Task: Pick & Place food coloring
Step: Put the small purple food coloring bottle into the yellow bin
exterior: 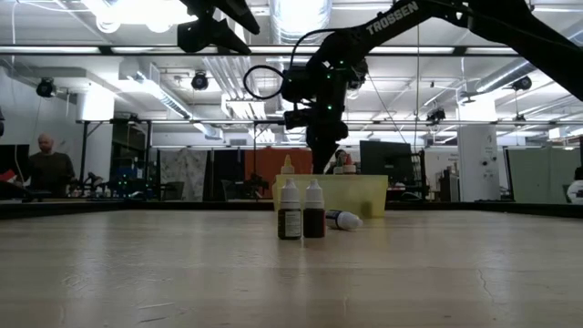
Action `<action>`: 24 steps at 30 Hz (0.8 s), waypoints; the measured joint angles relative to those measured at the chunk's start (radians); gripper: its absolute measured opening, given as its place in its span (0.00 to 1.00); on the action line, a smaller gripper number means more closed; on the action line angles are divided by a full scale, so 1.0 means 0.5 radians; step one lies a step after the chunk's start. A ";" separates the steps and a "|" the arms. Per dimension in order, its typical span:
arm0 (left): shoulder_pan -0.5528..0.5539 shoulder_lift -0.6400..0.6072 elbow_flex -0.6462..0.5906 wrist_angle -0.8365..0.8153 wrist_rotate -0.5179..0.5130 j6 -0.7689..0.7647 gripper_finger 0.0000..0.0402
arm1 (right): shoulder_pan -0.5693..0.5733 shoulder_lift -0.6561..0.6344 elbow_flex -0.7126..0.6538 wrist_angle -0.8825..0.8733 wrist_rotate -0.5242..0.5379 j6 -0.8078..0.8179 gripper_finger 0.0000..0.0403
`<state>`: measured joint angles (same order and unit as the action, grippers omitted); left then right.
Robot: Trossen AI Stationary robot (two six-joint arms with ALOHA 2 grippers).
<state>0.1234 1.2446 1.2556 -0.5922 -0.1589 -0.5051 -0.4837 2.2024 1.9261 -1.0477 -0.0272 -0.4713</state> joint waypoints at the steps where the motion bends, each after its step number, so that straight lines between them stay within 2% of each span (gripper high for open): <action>1: 0.000 0.000 0.000 0.000 0.000 0.000 0.43 | 0.000 0.000 -0.004 0.001 -0.001 0.000 0.19; 10: 0.000 0.000 0.000 -0.001 0.000 0.001 0.43 | 0.020 0.115 0.030 -0.011 -0.012 0.031 0.19; 24: 0.000 0.001 0.000 -0.003 -0.001 0.000 0.43 | -0.001 0.119 -0.022 0.031 -0.027 0.039 0.20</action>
<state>0.1234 1.2449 1.2556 -0.5938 -0.1593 -0.5049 -0.4843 2.2620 1.9152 -1.0324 -0.0408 -0.4517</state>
